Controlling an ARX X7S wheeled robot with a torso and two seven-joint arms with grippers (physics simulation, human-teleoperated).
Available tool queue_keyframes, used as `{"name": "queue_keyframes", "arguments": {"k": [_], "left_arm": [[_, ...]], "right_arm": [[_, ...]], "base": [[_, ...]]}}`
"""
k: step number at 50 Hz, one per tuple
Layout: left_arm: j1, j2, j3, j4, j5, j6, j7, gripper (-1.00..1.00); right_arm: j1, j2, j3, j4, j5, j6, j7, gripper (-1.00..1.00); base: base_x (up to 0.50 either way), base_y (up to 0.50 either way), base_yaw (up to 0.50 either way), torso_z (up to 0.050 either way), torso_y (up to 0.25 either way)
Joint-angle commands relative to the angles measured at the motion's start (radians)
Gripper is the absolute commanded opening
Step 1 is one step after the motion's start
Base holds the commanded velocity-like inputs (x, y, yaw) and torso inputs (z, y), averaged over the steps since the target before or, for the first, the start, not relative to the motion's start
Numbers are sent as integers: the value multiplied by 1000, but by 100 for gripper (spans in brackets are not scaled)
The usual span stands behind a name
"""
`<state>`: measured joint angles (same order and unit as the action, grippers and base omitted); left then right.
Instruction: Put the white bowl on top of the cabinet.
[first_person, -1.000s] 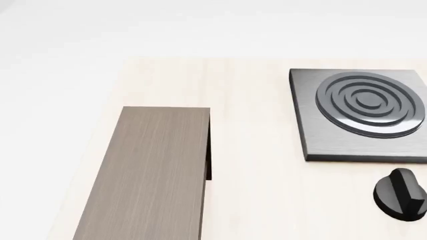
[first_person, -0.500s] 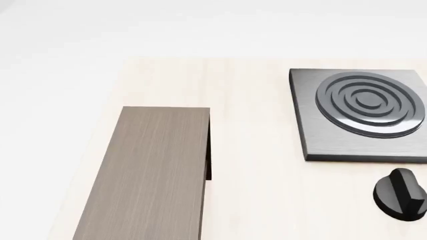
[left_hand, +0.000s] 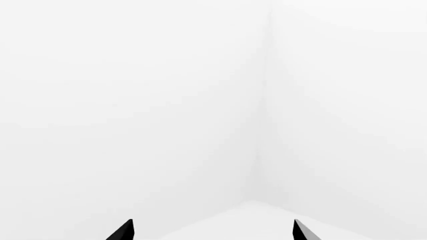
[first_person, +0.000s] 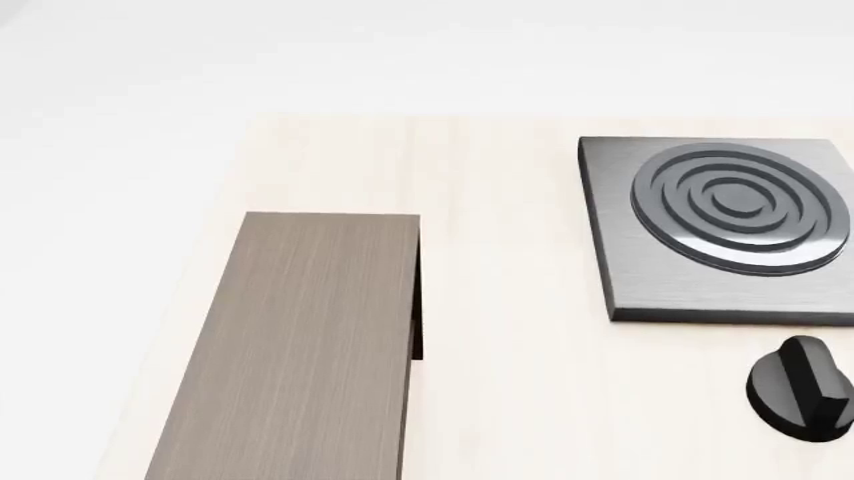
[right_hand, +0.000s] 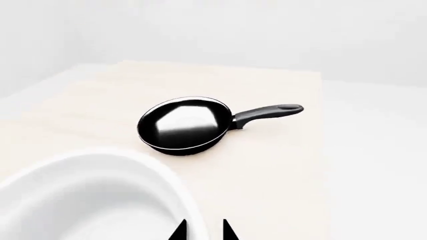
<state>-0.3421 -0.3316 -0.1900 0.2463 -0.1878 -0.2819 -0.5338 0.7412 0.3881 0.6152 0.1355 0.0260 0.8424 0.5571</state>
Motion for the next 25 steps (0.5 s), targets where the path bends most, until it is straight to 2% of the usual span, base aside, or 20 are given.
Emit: {"name": "queue_keyframes", "arguments": {"k": [1,14,19,20,25], "left_arm": [[-2,-3,2,2,-3,-3,-3,100],[-5,-7,3,17,-11,-21,-5,100],[-9,-11,3,24,-15,-34,-7,100],[-10,-13,0,30,-19,-41,-7,100],[-12,-14,0,30,-21,-42,-8,100]], "right_arm": [[107,31,-105,-61,-29,37,-13,-100],[364,78,-237,50,-38,91,-22,-100],[393,79,-252,80,-36,85,-26,-100],[477,83,-267,176,-31,69,-28,-100],[582,89,-293,316,-31,29,-28,-100]], "base": [[0,0,0,0,0],[0,0,0,0,1],[0,0,0,0,2],[0,0,0,0,0],[0,0,0,0,0]]}}
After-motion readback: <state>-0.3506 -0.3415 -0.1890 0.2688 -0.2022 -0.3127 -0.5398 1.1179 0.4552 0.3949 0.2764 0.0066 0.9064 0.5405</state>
